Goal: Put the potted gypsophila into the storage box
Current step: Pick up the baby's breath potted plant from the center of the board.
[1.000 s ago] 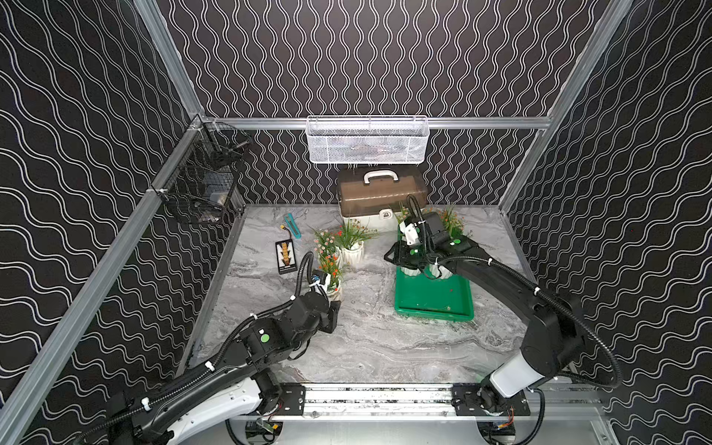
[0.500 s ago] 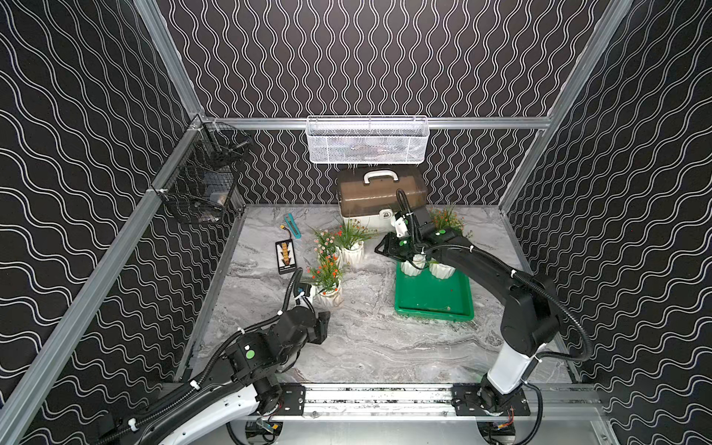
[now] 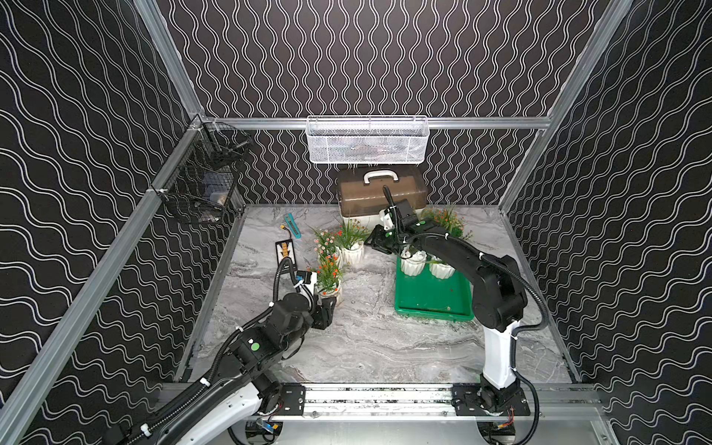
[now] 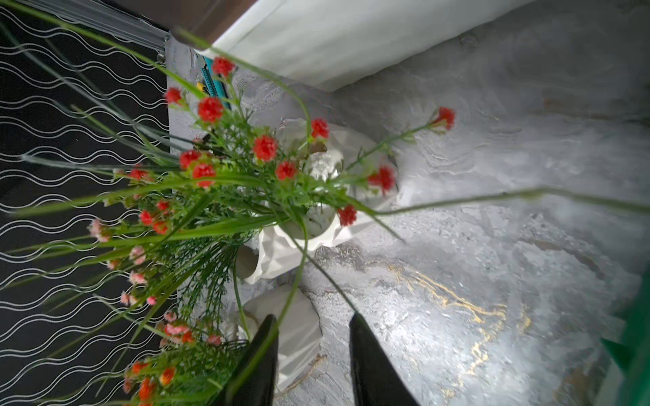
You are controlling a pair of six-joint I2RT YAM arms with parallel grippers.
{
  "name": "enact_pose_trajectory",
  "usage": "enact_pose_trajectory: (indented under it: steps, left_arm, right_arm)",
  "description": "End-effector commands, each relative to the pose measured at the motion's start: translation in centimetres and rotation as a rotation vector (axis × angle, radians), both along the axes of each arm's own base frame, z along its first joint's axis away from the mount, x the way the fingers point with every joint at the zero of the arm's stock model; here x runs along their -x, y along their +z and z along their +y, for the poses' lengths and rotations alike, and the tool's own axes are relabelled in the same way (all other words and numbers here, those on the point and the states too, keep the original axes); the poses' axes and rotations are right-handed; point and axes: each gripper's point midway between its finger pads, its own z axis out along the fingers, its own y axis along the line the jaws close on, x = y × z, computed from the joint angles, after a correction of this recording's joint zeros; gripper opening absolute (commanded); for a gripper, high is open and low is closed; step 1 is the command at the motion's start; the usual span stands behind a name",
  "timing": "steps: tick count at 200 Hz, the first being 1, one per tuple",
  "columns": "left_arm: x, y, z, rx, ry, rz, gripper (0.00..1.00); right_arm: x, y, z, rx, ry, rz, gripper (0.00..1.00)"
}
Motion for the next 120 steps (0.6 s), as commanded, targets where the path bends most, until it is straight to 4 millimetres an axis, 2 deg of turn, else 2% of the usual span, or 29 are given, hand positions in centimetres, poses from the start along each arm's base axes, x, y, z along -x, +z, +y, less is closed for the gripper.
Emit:
enact_pose_trajectory:
  steps: [1, 28, 120]
  left_arm:
    - [-1.0, 1.7, -1.5, 0.124, -0.079, -0.05, 0.62]
    - [-1.7, 0.9, -1.6, 0.156, -0.091, -0.026, 0.61]
    - [-1.0, 0.4, -1.2, 0.165, -0.091, -0.048, 0.63]
  right_arm:
    - [-0.2, -0.8, 0.2, 0.02, -0.017, 0.029, 0.36]
    - [-0.4, -1.5, 0.4, 0.046, -0.024, 0.032, 0.35]
    - [-2.3, -3.2, 0.3, 0.212, -0.037, -0.002, 0.36]
